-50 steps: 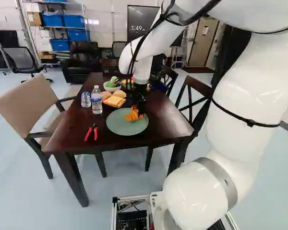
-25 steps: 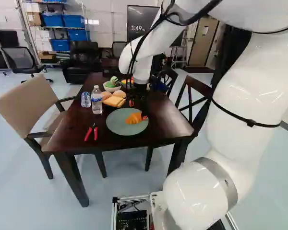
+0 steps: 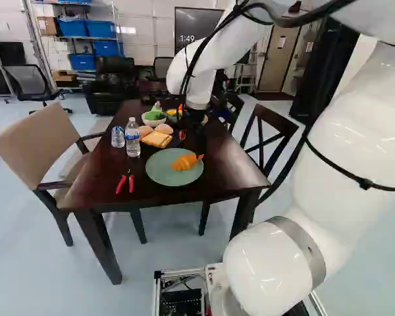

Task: Move the croissant to the empty plate

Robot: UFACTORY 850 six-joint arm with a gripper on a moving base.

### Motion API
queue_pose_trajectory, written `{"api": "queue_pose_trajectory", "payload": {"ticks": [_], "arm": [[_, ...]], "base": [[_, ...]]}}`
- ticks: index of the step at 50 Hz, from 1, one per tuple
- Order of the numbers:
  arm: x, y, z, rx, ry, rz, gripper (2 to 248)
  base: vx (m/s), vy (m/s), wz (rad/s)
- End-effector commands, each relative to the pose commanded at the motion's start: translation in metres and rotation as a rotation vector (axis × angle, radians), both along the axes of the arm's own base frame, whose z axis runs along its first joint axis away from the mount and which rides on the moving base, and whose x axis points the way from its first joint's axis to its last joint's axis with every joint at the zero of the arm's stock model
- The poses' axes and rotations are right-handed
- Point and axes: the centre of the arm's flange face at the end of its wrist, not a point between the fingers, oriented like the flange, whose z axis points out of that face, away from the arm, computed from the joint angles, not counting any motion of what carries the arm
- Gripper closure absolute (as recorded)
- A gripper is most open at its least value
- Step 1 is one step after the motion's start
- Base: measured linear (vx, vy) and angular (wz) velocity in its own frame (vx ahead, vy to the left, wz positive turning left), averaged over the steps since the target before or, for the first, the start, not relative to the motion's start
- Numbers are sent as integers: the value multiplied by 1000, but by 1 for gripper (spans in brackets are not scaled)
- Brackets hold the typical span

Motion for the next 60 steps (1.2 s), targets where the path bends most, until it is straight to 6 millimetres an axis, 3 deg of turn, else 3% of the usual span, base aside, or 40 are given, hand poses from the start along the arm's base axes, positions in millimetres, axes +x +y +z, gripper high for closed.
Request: {"api": "queue_pose_trajectory", "payload": {"ticks": [13,44,60], "arm": [[-12,-27,18,10,-42,-55,3],[-21,-86,17,8,-46,-193,3],[-43,-112,16,7,-52,-258,3]], "base": [[0,0,0],[0,0,0],[0,0,0]]}}
